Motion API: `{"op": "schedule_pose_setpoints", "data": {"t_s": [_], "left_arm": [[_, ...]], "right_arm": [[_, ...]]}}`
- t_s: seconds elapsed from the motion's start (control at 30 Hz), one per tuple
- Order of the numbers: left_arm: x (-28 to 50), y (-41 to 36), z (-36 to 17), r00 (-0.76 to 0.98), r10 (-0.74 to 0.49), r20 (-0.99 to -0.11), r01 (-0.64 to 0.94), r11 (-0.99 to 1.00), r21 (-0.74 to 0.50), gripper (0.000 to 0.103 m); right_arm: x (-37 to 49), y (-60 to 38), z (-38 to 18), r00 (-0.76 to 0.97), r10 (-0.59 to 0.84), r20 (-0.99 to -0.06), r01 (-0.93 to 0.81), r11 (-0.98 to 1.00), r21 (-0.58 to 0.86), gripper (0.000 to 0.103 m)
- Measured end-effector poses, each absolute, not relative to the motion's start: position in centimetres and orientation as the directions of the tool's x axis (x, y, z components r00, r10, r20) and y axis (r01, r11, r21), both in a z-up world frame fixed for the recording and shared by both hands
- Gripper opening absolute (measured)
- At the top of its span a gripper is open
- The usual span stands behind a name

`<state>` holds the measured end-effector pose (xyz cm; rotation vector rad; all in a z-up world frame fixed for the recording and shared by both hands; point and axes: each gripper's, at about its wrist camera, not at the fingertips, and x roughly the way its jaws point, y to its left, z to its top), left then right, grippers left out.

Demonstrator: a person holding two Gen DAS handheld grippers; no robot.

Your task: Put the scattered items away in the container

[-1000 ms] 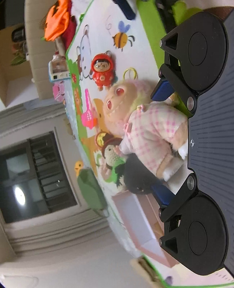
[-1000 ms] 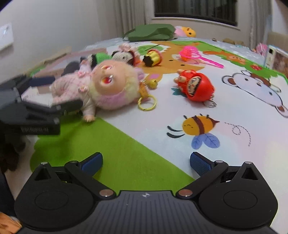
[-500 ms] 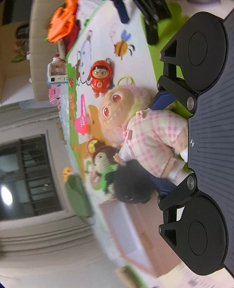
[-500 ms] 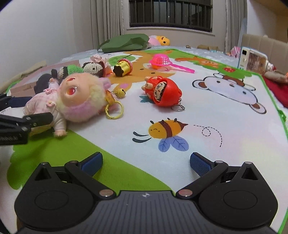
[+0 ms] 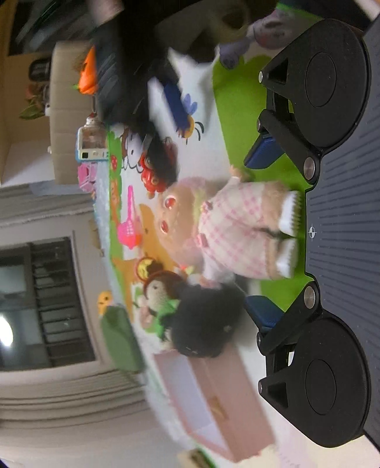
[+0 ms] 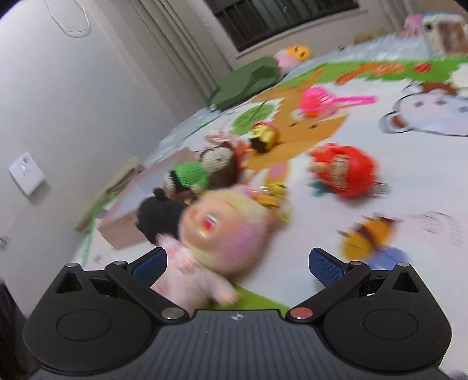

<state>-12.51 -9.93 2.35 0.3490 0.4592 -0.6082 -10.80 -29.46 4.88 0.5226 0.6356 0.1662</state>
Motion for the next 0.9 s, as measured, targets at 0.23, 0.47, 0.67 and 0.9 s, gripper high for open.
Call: {"op": "schedule_pose_setpoints", "data": {"t_s": [0.23, 0.47, 0.67, 0.9], "left_arm": [[-11.8, -9.5, 1.7, 0.689, -0.488, -0.536, 0.634, 0.765, 0.118, 0.077], [-13.2, -8.9, 2.4, 0.680, -0.515, -0.522, 0.661, 0.738, 0.134, 0.097], [-13.2, -9.9, 1.5, 0.670, -0.515, -0.535, 0.675, 0.723, 0.150, 0.078], [-12.4, -7.0, 2.7, 0.544, -0.613, -0.573, 0.715, 0.696, -0.065, 0.078]], "right_arm": [[-4.5, -28.3, 3.3, 0.706, 0.359, -0.611, 0.022, 0.851, 0.525, 0.088], [-6.5, -25.1, 4.5, 0.717, 0.278, -0.639, -0.026, 0.927, 0.374, 0.073], [-7.3, -25.5, 4.8, 0.703, 0.277, -0.655, -0.018, 0.927, 0.374, 0.073], [-8.3, -26.3, 4.5, 0.665, 0.348, -0.661, -0.043, 0.901, 0.431, 0.073]]}}
